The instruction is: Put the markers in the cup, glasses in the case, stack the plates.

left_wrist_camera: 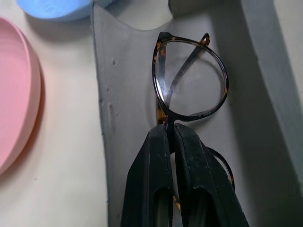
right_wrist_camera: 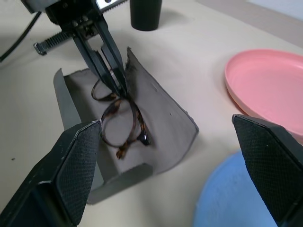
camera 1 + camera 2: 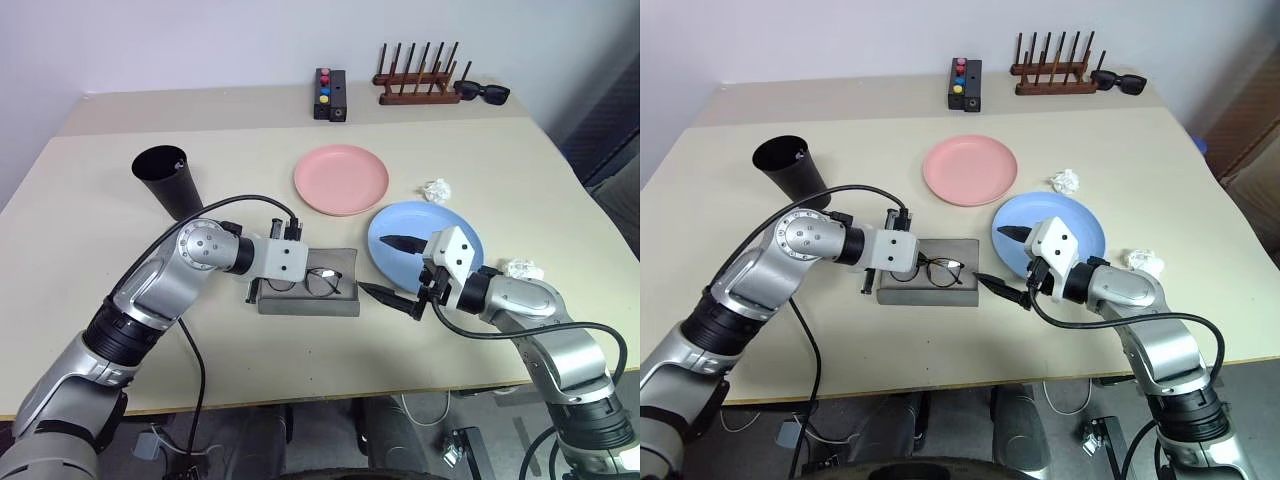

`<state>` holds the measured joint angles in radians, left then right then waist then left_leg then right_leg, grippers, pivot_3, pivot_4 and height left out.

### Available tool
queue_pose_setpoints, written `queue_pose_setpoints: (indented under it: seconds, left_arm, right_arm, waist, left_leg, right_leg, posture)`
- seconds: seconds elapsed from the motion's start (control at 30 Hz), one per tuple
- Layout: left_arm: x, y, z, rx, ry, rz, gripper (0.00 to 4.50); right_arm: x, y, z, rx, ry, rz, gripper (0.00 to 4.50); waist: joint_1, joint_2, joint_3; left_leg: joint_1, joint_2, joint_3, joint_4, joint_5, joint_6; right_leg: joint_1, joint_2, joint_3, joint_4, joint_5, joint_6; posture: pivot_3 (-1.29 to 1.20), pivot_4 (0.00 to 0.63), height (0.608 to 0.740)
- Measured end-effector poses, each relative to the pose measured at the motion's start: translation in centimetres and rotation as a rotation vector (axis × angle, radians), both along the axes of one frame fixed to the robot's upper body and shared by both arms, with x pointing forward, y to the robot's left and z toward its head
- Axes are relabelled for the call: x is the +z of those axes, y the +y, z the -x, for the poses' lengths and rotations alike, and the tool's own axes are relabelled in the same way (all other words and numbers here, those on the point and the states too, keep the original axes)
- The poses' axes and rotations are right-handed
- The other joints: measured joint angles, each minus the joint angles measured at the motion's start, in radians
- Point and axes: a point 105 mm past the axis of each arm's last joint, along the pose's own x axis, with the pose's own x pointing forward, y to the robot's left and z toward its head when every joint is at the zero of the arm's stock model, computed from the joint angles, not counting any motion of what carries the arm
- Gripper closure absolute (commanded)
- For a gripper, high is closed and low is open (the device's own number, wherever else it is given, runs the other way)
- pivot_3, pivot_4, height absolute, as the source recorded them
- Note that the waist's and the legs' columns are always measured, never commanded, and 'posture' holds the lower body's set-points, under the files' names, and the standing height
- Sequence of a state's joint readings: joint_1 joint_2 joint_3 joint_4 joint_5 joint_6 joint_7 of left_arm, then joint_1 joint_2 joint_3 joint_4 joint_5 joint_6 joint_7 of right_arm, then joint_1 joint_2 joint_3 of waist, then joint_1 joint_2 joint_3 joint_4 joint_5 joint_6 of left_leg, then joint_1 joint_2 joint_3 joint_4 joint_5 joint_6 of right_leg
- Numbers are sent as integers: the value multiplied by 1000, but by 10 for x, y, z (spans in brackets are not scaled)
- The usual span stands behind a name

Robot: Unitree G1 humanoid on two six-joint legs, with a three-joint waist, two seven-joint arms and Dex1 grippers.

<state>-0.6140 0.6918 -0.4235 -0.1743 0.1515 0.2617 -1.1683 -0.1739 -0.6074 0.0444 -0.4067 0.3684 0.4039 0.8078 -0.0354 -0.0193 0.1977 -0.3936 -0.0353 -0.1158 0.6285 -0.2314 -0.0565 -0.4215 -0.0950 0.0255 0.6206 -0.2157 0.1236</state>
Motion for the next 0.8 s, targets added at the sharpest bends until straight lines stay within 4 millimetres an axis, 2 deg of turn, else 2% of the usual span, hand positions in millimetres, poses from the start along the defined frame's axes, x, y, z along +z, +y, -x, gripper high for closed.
queue_pose_setpoints:
  seconds: [0.03, 0.13, 0.27, 0.4, 0.43, 0.5, 0.57, 0.67, 0.8]
  left_arm:
    - [-1, -1, 2, -2, 14, 9, 3509]
    - [0, -3, 1, 10, 24, 27, 2037]
    - [4, -8, -1, 27, 49, 87, 2037]
    - [37, -11, -9, 60, 61, 236, 2037]
    - [47, -9, -13, 72, 49, 277, 2551]
    - [62, -3, -22, 109, 10, 329, 3298]
    - [62, 6, -34, 176, -22, 343, 4414]
    - [47, 21, -54, 290, -49, 316, 4468]
    - [23, 11, -58, 296, -29, 300, 4468]
  right_arm:
    - [0, 1, 0, 2, 0, 2, 0]
    - [-1, 1, 0, 4, 0, 1, 0]
    - [0, 1, 0, 6, -5, 1, 0]
    - [0, 1, 0, 3, -7, 1, 0]
    - [1, 1, -1, 2, -9, 0, 0]
    - [1, 1, -1, 0, -9, 1, 0]
    - [0, 0, -1, -1, -8, 1, 0]
    - [-2, -1, -2, -9, 1, 2, 0]
    - [1, 0, -4, -9, -11, 4, 0]
  waist:
    - [0, 0, 0]
    - [0, 0, 0]
    - [0, 0, 0]
    - [1, 0, 0]
    - [1, 0, 0]
    - [-1, 0, 0]
    - [-3, 0, 0]
    - [-1, 0, 0]
    - [7, 0, 0]
  left_leg:
    - [0, 0, 0, 0, 0, 0]
    - [0, 0, 0, 0, 0, 0]
    - [0, 0, 0, 0, 0, 0]
    - [0, 0, 0, 1, 0, 0]
    - [0, 0, 0, 1, 0, 0]
    - [1, 0, 0, 0, 0, 0]
    - [1, 0, 0, 0, 0, 0]
    - [1, 0, 0, 0, 0, 0]
    - [0, 0, 0, 1, 0, 0]
  right_leg:
    - [0, 0, 0, 0, 0, 0]
    - [0, 0, 0, 0, 0, 0]
    - [0, 0, 0, 0, 0, 0]
    - [0, 0, 0, 0, 0, 0]
    - [0, 0, 0, 0, 0, 0]
    - [0, 0, 0, 0, 0, 0]
    - [1, 0, 0, 0, 0, 0]
    - [1, 0, 0, 0, 1, -1]
    - [1, 0, 0, 0, 2, -1]
  posture:
    - [0, 150, 739]
    - [0, 150, 739]
    - [0, 150, 739]
    - [0, 150, 739]
    - [0, 150, 739]
    - [0, 150, 739]
    - [0, 150, 739]
    - [0, 150, 739]
    - [0, 150, 739]
